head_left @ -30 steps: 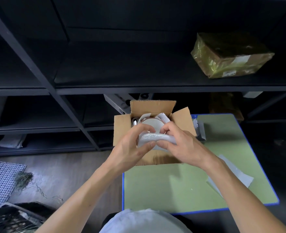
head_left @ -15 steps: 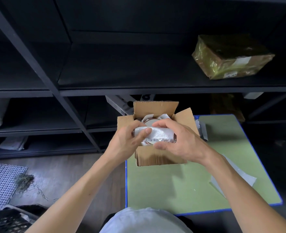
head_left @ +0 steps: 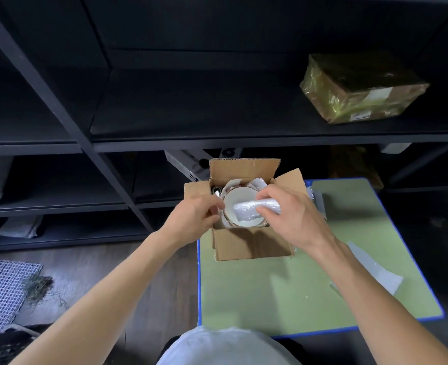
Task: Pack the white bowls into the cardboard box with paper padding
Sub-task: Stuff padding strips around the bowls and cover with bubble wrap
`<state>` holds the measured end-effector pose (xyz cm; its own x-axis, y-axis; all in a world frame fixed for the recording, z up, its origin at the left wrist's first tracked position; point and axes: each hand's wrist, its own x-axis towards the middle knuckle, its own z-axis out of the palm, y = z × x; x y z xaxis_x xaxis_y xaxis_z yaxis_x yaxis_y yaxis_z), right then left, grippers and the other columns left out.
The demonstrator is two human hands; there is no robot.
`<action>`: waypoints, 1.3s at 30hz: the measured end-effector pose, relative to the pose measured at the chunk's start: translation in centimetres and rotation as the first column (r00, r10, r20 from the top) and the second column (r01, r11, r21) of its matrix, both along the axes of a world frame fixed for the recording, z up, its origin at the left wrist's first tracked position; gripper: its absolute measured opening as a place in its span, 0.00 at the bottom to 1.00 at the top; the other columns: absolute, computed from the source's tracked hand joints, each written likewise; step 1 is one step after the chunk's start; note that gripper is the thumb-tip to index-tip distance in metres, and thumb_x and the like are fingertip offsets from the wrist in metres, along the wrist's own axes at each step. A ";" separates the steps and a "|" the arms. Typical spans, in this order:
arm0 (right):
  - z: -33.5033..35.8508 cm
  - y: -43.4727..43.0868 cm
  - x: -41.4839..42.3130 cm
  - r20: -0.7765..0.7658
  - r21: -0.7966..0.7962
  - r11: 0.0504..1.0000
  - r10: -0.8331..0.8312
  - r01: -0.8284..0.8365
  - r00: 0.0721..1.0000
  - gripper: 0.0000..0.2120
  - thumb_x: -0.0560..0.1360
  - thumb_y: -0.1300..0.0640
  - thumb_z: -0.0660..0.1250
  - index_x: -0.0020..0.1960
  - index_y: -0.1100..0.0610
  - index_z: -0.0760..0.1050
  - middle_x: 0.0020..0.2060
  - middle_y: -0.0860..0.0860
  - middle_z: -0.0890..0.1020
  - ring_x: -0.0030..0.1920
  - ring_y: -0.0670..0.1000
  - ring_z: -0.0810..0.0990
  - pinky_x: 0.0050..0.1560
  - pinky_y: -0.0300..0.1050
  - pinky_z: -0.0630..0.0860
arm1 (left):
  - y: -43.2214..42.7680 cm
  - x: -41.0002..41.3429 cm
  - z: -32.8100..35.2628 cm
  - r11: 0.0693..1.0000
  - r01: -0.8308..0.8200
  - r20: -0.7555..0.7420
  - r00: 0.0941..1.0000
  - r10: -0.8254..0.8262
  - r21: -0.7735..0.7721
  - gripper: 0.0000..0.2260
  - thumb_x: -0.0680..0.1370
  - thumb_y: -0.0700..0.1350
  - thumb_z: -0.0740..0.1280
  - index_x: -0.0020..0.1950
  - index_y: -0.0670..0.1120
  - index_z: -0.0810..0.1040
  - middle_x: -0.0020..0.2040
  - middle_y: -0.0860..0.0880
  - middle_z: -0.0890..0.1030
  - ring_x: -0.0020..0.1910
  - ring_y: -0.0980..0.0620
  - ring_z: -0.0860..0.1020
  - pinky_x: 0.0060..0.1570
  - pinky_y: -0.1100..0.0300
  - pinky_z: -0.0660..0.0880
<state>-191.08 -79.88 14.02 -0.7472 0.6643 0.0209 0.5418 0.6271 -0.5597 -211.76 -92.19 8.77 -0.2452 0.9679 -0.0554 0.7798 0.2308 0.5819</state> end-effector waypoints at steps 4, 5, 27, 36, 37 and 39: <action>-0.2 -0.3 0.1 0.009 -0.010 1.000 0.021 -0.021 1.000 0.07 0.77 0.56 0.66 0.53 0.48 0.76 0.50 0.41 0.80 0.51 0.49 0.78 0.52 0.49 0.75 | 1.2 0.5 -1.5 0.997 0.076 -0.112 0.991 -0.077 -0.012 0.14 0.76 0.44 0.70 0.62 0.51 0.78 0.46 0.55 0.75 0.49 0.51 0.71 0.41 0.55 0.74; -0.2 -0.5 0.0 0.005 -0.015 1.000 0.023 -0.022 1.000 0.07 0.76 0.56 0.67 0.54 0.49 0.76 0.50 0.41 0.79 0.51 0.48 0.78 0.52 0.48 0.75 | 1.6 0.5 -1.7 0.997 0.080 -0.125 0.989 -0.080 -0.007 0.13 0.75 0.43 0.70 0.59 0.51 0.79 0.46 0.54 0.78 0.48 0.51 0.71 0.39 0.57 0.72; -4.0 -2.9 -5.2 0.130 0.085 0.989 0.107 -0.118 0.986 0.09 0.79 0.55 0.64 0.58 0.53 0.75 0.51 0.53 0.83 0.49 0.59 0.80 0.40 0.48 0.70 | 3.7 -2.6 -1.3 0.976 0.113 0.236 0.969 -0.068 -0.184 0.18 0.80 0.38 0.56 0.52 0.58 0.80 0.51 0.55 0.80 0.51 0.55 0.76 0.49 0.59 0.75; -4.5 -4.1 -7.4 0.282 0.103 0.976 0.158 -0.193 0.946 0.14 0.81 0.56 0.60 0.64 0.60 0.71 0.54 0.57 0.71 0.48 0.63 0.78 0.43 0.53 0.70 | 3.0 -2.2 -2.2 0.988 0.112 0.205 0.975 -0.089 -0.104 0.19 0.78 0.34 0.57 0.57 0.52 0.80 0.46 0.56 0.79 0.45 0.56 0.75 0.37 0.70 0.68; -4.4 -4.2 -7.1 0.246 0.086 0.977 0.169 -0.195 0.955 0.14 0.82 0.55 0.60 0.66 0.59 0.70 0.54 0.56 0.70 0.47 0.62 0.77 0.41 0.51 0.69 | 2.8 -2.2 -2.2 0.990 0.109 0.216 0.972 -0.087 -0.091 0.17 0.78 0.35 0.57 0.55 0.52 0.80 0.44 0.58 0.78 0.43 0.57 0.75 0.36 0.71 0.69; -4.1 -4.5 -6.4 0.136 0.072 0.982 0.165 -0.176 0.977 0.14 0.82 0.55 0.59 0.67 0.54 0.68 0.56 0.53 0.72 0.46 0.59 0.78 0.39 0.50 0.70 | 2.7 -2.2 -2.3 0.992 0.103 0.215 0.973 -0.086 -0.070 0.14 0.80 0.37 0.57 0.52 0.52 0.79 0.40 0.61 0.76 0.40 0.60 0.75 0.37 0.73 0.68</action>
<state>-197.46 -84.36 9.94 -0.8491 0.5272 -0.0331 0.4873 0.7577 -0.4340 -213.95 -89.51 6.46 -0.1273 0.9765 -0.1741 0.6617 0.2144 0.7185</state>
